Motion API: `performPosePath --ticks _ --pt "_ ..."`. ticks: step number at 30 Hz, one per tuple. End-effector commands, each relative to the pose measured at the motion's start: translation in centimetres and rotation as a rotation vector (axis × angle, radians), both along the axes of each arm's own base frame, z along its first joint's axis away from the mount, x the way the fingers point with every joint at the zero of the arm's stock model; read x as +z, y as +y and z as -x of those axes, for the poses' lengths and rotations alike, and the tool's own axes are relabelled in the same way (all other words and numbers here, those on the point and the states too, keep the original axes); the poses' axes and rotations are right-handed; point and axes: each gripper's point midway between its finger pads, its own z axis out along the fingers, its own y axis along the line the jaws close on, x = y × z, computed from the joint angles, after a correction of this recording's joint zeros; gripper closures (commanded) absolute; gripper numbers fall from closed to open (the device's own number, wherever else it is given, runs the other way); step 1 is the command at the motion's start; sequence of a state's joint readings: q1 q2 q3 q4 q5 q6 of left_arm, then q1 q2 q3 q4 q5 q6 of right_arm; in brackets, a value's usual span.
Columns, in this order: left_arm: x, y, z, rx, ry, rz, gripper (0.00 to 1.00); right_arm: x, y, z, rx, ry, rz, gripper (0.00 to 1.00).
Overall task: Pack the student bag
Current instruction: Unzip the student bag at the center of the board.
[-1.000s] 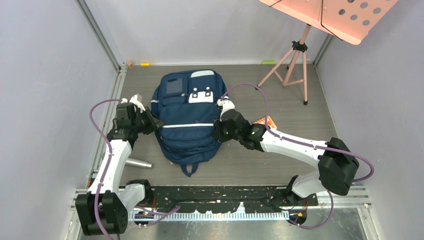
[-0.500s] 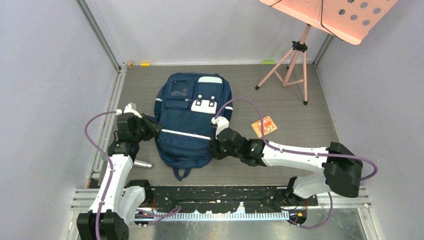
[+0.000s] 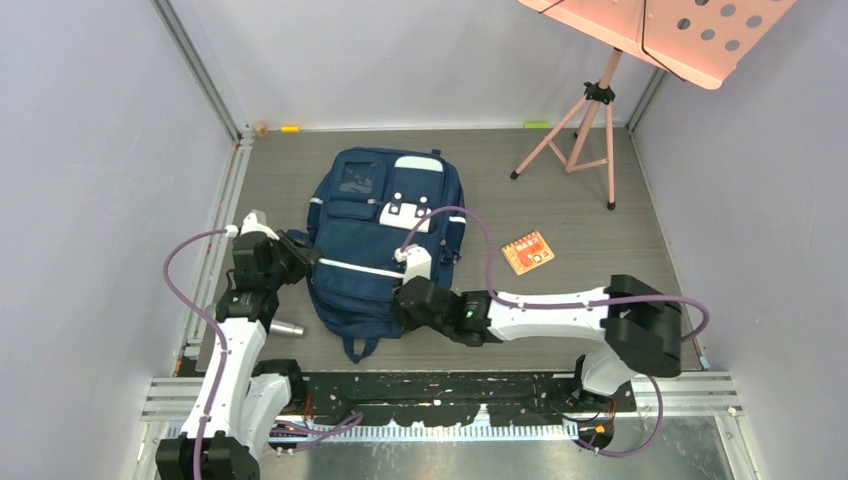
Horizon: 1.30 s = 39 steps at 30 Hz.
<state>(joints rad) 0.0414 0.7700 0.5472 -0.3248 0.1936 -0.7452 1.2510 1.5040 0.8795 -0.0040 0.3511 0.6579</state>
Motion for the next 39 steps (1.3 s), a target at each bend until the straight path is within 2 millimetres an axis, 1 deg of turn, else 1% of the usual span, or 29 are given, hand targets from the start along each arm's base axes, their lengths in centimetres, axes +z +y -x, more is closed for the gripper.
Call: performPosePath --ticks 1,4,6,10,11,12,13,14,15,16,17,18,19,23,25,27,29,32,36,39 --pt "2.0 0.0 -0.8 0.027 -0.091 0.024 1.00 4.1 5.2 -0.4 0.021 -0.049 -0.144 1.00" --pt "1.5 -0.2 -0.5 0.027 -0.086 0.026 1.00 4.8 6.5 -0.5 0.027 -0.064 -0.180 1.00" --pt "1.4 -0.5 -0.5 0.011 -0.082 0.032 1.00 5.2 6.8 -1.1 0.022 -0.093 -0.168 1.00" --pt "1.5 -1.1 -0.4 -0.019 -0.083 0.033 1.00 5.0 5.9 -3.8 -0.035 -0.148 -0.064 1.00" --pt "1.5 -2.0 -0.3 -0.052 -0.083 0.032 1.00 4.7 5.4 -4.9 -0.054 -0.142 -0.044 1.00" --pt "1.5 -2.3 -0.2 -0.065 -0.080 0.030 1.00 4.6 5.0 -5.5 -0.067 -0.137 -0.038 1.00" --pt "1.4 -2.7 -0.1 -0.079 -0.078 0.026 1.00 4.2 4.1 -6.4 -0.089 -0.125 -0.023 1.00" --pt "1.2 -3.0 0.0 -0.088 -0.072 0.021 1.00 4.0 3.5 -7.0 -0.101 -0.118 -0.016 1.00" --pt "1.0 -3.2 0.1 -0.098 -0.067 0.015 1.00 3.9 2.3 -7.7 -0.117 -0.107 -0.007 1.00" --pt "0.7 -3.6 0.2 -0.109 -0.059 0.012 1.00 4.0 1.8 -8.2 -0.122 -0.103 -0.008 1.00" --pt "0.5 -3.8 0.3 -0.116 -0.053 0.011 1.00 3.9 0.6 -9.0 -0.130 -0.089 -0.005 1.00" --pt "0.3 -4.3 0.5 -0.130 -0.045 0.012 1.00 4.0 0.1 -9.3 -0.129 -0.081 -0.004 1.00" --pt "0.1 -4.8 0.5 -0.141 -0.042 0.014 1.00 4.0 -0.9 -9.9 -0.124 -0.067 -0.002 1.00" --pt "-0.7 -7.1 0.5 -0.176 -0.035 0.012 1.00 4.6 -3.4 -11.2 -0.075 -0.048 0.023 1.00" --pt "-0.7 -8.6 0.3 -0.199 -0.043 0.007 1.00 4.7 -4.1 -11.3 -0.055 -0.041 0.043 1.00" --pt "-0.9 -9.9 0.0 -0.215 -0.041 0.003 1.00 4.5 -4.3 -11.1 -0.040 -0.030 0.063 1.00" --pt "-0.7 -10.7 -0.5 -0.209 -0.056 0.011 1.00 4.3 -3.9 -10.5 -0.014 -0.001 0.055 1.00" --pt "0.0 -11.0 -1.2 -0.192 -0.081 0.015 1.00 3.6 -2.7 -9.1 0.018 0.043 0.025 1.00" --pt "0.5 -11.0 -1.5 -0.165 -0.101 0.024 1.00 2.5 -1.0 -7.5 0.054 0.049 0.037 1.00" --pt "0.1 -11.3 -1.2 -0.164 -0.097 0.048 1.00 2.7 0.8 -6.9 0.086 0.050 0.011 1.00"
